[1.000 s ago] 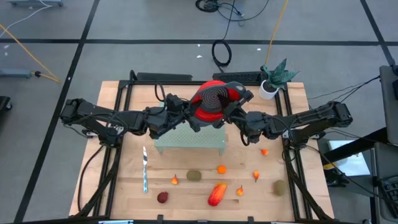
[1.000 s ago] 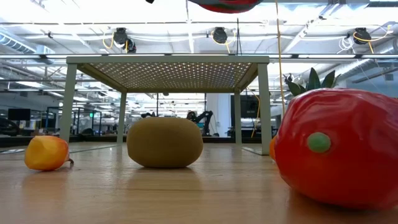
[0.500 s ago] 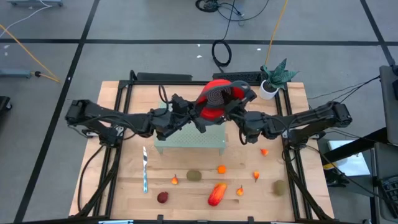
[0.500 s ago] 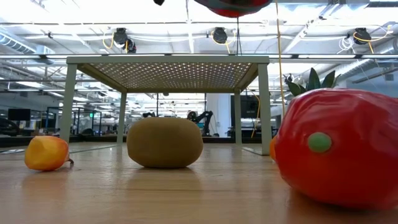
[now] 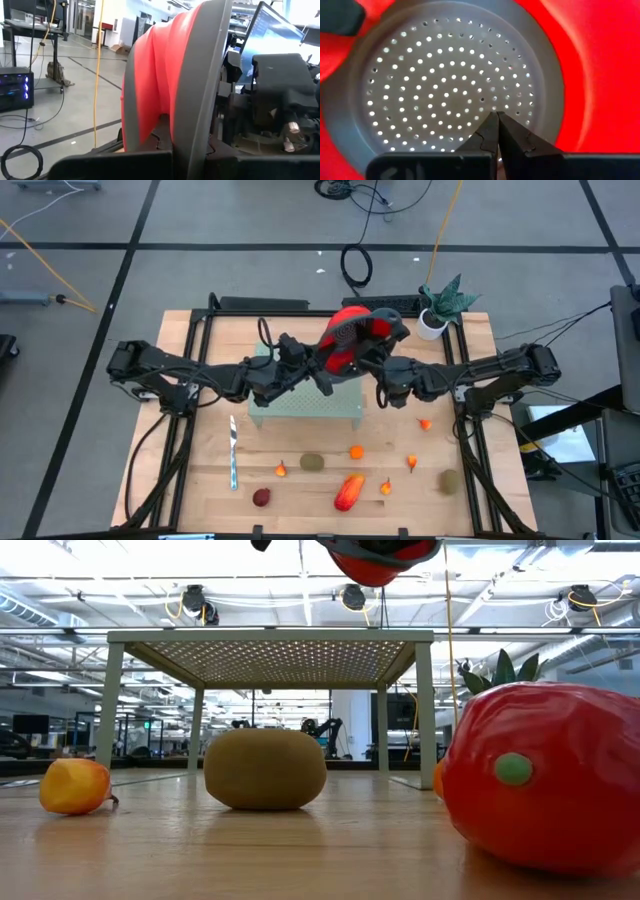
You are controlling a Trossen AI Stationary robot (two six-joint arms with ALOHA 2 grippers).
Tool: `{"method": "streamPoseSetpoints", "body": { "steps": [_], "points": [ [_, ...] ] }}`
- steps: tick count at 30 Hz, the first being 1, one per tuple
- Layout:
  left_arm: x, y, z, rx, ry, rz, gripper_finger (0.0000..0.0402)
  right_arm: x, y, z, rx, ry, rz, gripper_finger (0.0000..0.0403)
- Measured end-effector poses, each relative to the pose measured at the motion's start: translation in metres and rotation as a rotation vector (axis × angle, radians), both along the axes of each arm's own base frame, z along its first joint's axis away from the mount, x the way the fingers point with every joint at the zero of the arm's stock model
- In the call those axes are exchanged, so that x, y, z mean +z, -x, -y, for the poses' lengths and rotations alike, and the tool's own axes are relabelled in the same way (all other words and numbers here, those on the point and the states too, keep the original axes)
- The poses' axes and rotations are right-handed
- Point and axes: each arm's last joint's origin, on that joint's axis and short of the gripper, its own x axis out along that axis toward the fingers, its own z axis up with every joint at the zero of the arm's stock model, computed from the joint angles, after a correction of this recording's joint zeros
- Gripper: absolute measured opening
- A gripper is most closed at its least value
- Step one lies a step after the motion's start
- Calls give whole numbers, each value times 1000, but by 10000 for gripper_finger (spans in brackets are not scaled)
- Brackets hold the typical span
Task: Pick & Place Fruit
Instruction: Put the strainer bowl on the shelf
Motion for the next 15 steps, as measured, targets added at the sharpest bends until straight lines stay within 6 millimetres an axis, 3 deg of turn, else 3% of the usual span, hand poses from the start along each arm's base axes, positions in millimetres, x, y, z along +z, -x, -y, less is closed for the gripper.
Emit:
{"method": "streamPoseSetpoints", "body": {
  "steps": [5, 15],
  "points": [
    [-1, 1, 1, 35, 13, -1, 3, 2, -2, 1, 29, 17, -11, 0],
    [2, 3, 1, 52, 12, 0, 3, 10, 1, -18, 10, 47, -10, 0]
  ]
}}
